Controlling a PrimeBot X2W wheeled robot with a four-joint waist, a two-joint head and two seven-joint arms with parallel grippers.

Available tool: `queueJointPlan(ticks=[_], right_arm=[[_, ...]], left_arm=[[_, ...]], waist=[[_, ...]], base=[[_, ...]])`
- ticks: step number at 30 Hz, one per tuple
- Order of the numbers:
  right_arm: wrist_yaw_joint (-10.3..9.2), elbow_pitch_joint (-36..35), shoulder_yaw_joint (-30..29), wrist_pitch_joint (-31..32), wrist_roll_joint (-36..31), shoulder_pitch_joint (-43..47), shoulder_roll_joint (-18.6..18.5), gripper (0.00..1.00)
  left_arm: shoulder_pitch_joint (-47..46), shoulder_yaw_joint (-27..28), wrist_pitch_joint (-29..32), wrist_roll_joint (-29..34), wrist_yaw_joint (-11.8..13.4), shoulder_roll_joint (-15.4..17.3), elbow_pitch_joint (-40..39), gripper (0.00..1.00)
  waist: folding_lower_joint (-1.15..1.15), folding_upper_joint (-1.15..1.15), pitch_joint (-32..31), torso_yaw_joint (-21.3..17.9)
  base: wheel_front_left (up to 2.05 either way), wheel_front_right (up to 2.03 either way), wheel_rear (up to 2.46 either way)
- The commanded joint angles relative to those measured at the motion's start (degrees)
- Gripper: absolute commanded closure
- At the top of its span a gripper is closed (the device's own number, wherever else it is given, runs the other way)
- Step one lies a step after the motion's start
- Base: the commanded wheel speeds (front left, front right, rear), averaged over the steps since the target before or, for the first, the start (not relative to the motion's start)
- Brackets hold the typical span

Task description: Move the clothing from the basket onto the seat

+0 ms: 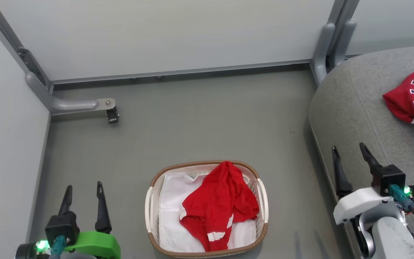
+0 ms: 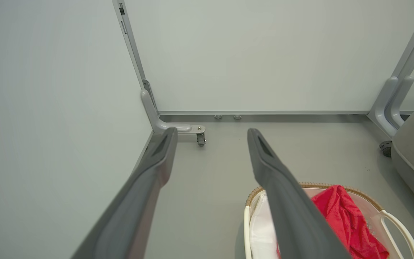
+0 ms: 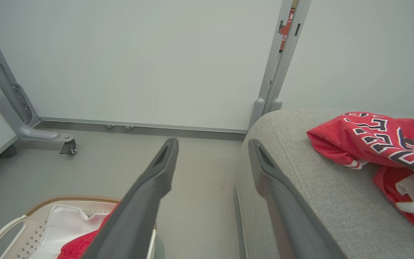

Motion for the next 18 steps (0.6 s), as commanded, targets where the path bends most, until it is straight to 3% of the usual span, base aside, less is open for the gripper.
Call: queueJointPlan(ticks=[1, 10, 18], right_arm=[[-0.08, 0.14, -0.09, 0.00, -0.12, 1.19, -0.21, 0.00], [-0.08, -0.78, 0.84, 0.00, -0.31, -1.07, -0.13, 0.00], [-0.08, -5.92, 1.43, 0.00, 0.75, -8.37, -0.23, 0.00]], left_arm=[[0.87, 0.18, -0.04, 0.38, -0.28, 0.15, -0.23, 0.00], [-0.51, -1.15, -0.04, 0.96, -1.61, -0.23, 0.85, 0.00], [-7.91, -8.04, -0.03, -3.01, -2.24, -0.23, 5.14, 0.00]], waist=[[0.00, 0.00, -0.48, 0.28], [0.00, 0.00, 1.93, -0.67], [0.00, 0.00, 11.85, -3.56]], base=[[0.00, 0.00, 0.00], [0.00, 0.00, 0.00], [0.00, 0.00, 0.00]])
